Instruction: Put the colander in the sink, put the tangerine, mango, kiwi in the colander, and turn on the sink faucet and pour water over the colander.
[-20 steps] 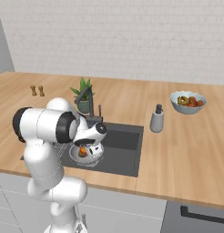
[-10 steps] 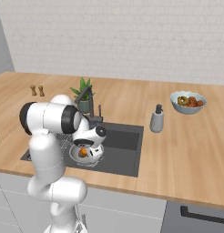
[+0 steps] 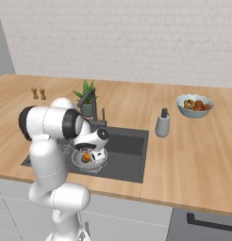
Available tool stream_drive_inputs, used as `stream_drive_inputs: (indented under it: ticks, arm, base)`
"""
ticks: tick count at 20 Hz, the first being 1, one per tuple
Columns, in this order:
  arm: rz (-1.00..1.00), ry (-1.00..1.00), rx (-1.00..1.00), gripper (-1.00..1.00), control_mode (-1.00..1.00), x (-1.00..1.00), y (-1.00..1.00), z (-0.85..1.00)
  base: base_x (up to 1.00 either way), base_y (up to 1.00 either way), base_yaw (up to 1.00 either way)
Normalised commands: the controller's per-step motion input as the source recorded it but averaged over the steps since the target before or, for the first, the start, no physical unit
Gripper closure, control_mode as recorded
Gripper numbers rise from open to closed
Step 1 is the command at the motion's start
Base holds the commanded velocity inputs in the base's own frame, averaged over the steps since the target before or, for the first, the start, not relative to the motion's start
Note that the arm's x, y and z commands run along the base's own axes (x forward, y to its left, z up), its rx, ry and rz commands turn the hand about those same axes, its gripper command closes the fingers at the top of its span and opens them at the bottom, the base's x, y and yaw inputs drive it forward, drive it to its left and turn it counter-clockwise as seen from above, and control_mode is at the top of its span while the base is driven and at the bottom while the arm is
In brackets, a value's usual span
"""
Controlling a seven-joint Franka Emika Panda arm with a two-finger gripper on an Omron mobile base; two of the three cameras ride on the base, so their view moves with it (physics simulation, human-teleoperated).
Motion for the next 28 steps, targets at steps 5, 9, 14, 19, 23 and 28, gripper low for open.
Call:
stream_drive_inputs:
  ticks: [5, 9, 14, 19, 23, 28]
  arm:
    - [0.0, -0.02, 0.0, -1.0, -1.0, 0.0, 0.0, 0.5]
    - [0.0, -0.1, 0.0, -1.0, -1.0, -0.09, -0.19, 0.9]
    - [0.0, -0.17, 0.0, -1.0, -1.0, -0.44, -0.58, 1.0]
    - [0.0, -0.16, 0.0, -1.0, -1.0, -0.4, -0.44, 1.0]
    - [0.0, -0.18, 0.0, -1.0, -1.0, -0.54, -0.11, 1.0]
    - [0.01, -0.19, 0.0, -1.0, -1.0, -0.78, 0.0, 1.0]
  base:
    - [0.0, 0.0, 0.0]
    - [0.0, 0.0, 0.0]
    - [0.0, 0.0, 0.0]
    - [0.0, 0.0, 0.0]
    - [0.0, 0.0, 0.0]
    - [0.0, 0.0, 0.0]
